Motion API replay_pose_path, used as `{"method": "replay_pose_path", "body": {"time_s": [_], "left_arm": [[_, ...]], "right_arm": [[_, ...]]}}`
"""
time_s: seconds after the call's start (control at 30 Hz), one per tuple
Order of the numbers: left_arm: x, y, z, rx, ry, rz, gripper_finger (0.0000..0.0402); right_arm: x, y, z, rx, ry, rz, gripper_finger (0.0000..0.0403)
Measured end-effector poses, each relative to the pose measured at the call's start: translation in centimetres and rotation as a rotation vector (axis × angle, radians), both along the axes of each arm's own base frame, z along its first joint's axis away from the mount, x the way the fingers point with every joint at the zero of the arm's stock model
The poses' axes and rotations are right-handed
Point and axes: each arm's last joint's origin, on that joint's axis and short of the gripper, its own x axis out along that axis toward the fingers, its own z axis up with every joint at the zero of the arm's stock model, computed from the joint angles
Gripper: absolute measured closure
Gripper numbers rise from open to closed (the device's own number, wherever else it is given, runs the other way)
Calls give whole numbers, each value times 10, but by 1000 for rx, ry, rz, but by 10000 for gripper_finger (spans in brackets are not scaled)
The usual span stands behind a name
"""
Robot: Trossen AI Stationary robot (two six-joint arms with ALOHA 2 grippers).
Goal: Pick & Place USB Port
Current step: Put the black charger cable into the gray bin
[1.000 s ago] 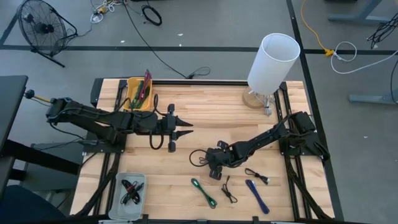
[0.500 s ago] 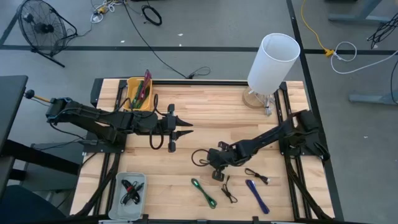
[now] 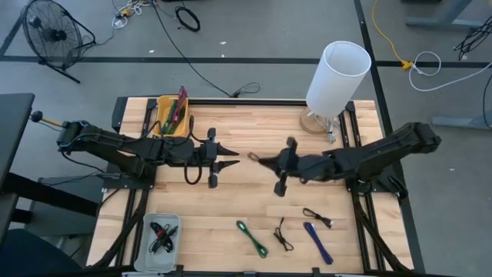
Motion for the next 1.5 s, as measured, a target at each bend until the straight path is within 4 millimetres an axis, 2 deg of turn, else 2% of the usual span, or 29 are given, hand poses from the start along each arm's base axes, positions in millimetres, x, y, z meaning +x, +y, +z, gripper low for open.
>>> {"method": "replay_pose_path", "body": {"time_s": [0.2,0.53,0.73,1.5], "left_arm": [[0,0,3,-5,-28,-1,296],[1,-1,6,-21,-60,-36,296],[1,-1,8,-25,-83,-36,296],[1,-4,9,-54,-96,-79,296]], "right_arm": [[7,2,23,-101,-196,53,391],[36,9,2,-174,-232,68,392],[44,5,-5,-175,-224,61,392],[48,-8,-10,-144,-183,65,392]]}}
